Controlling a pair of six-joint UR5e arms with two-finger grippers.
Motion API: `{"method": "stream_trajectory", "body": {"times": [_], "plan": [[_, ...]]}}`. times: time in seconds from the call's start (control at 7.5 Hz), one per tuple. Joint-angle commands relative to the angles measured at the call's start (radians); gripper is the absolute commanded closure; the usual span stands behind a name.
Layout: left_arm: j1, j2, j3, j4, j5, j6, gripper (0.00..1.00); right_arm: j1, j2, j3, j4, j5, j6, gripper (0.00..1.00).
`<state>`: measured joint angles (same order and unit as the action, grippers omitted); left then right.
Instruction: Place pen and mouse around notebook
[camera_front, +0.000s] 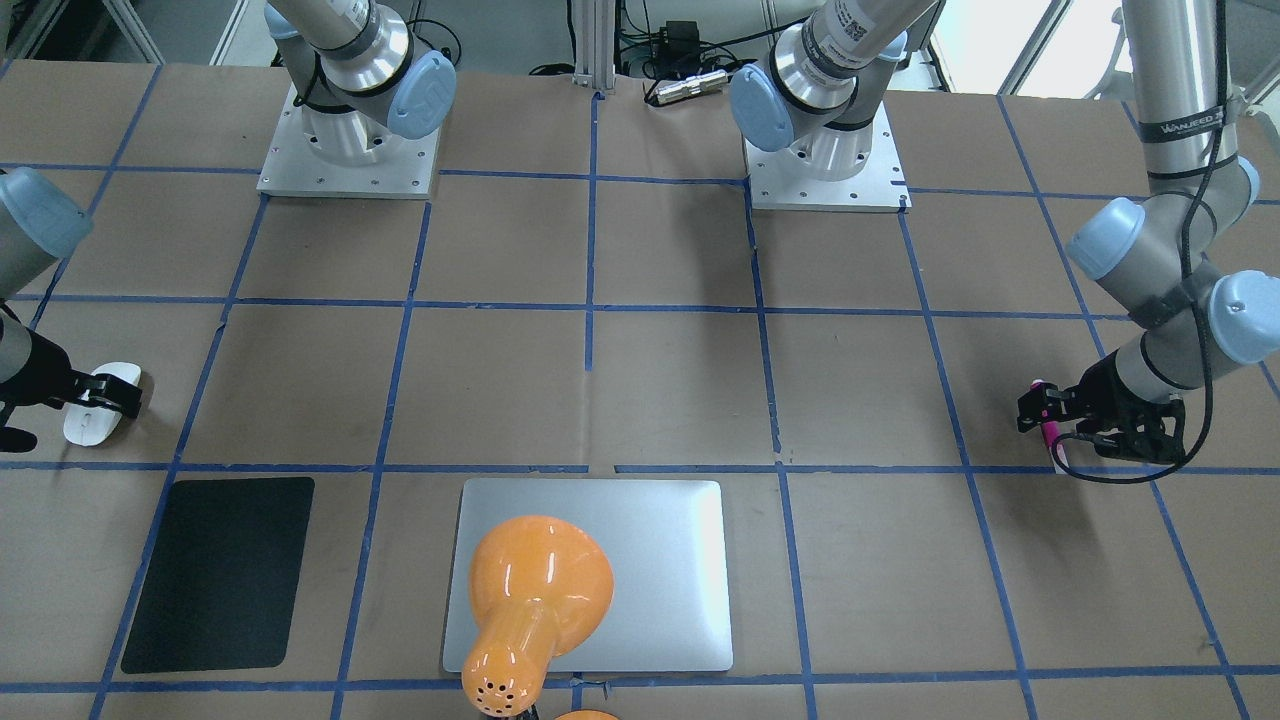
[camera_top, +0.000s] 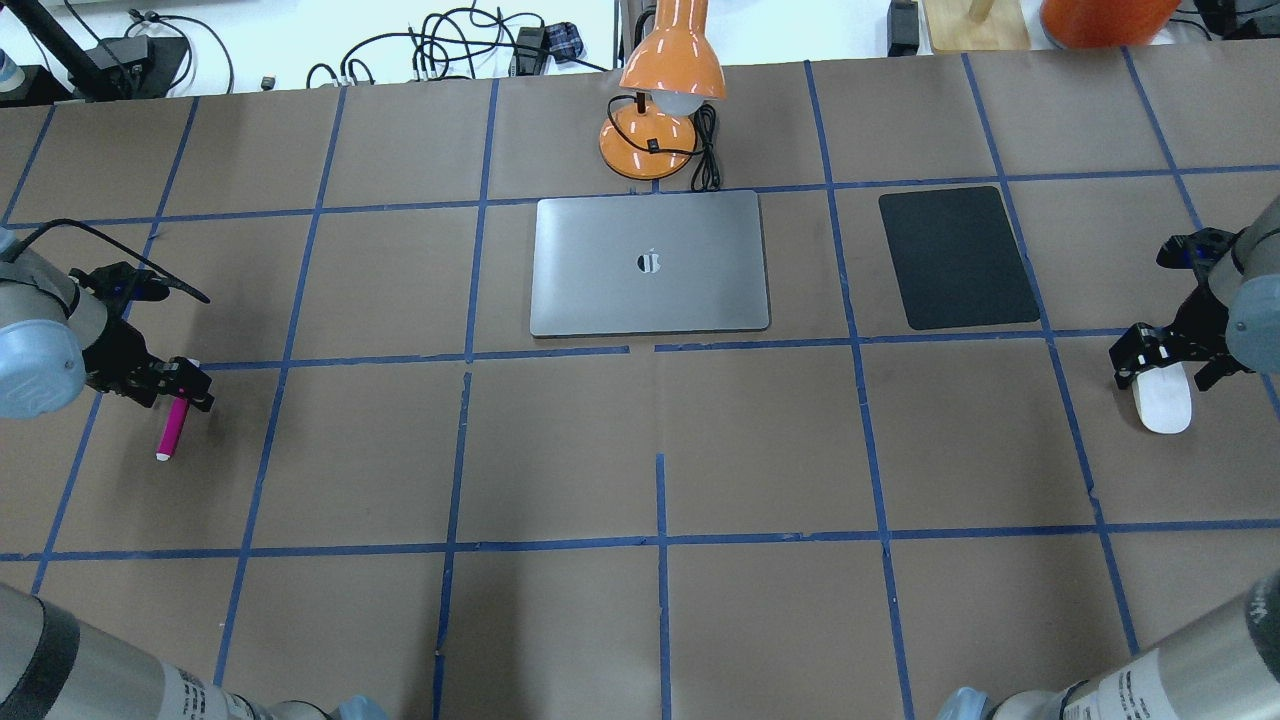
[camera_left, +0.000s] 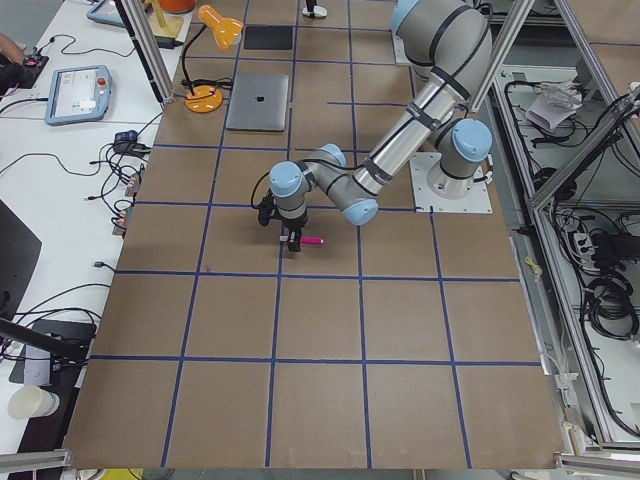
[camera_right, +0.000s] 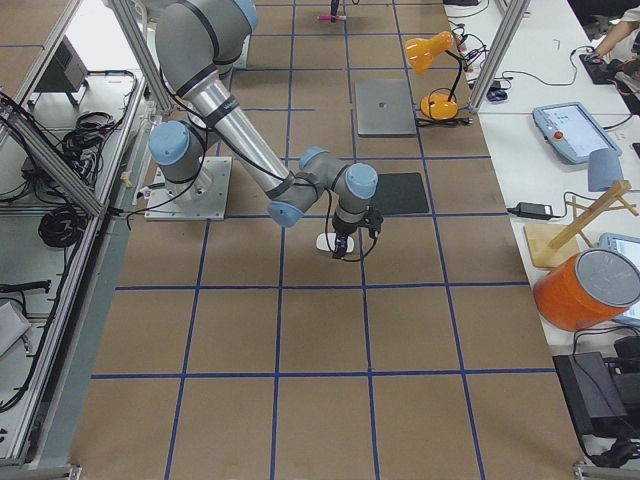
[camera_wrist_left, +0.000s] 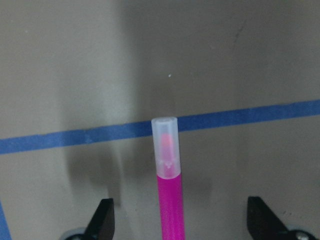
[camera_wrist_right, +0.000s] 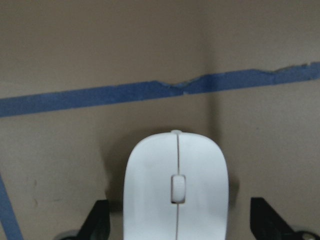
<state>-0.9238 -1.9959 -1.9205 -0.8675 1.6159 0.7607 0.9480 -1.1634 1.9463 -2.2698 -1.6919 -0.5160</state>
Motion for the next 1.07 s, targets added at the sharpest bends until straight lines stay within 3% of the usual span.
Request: {"method": "stream_trajectory", "body": {"times": [0.0,0.13,0.4,0.67,0.93], "plan": [[0.000,0.000,0.000,-0.011,0.012,-0.001,0.41,0.000,-0.005,0.000,0.003,-0.008,-0.001,0.22],[0.000,0.003,0.000,-0.019,0.015,-0.001,0.56,0.000,-0.010,0.002,0.009,-0.006,0.001,0.30],[0.000,0.002,0.000,-0.036,0.016,-0.001,1.00,0.000,-0.024,-0.003,0.016,-0.003,-0.001,0.36],[0.002,0.015,0.006,-0.057,0.016,-0.006,1.00,0.005,-0.064,-0.006,0.061,-0.003,-0.001,0.56],[-0.007,0.048,0.030,-0.087,0.018,-0.088,1.00,0.018,-0.088,-0.030,0.070,0.008,0.002,0.59]]}}
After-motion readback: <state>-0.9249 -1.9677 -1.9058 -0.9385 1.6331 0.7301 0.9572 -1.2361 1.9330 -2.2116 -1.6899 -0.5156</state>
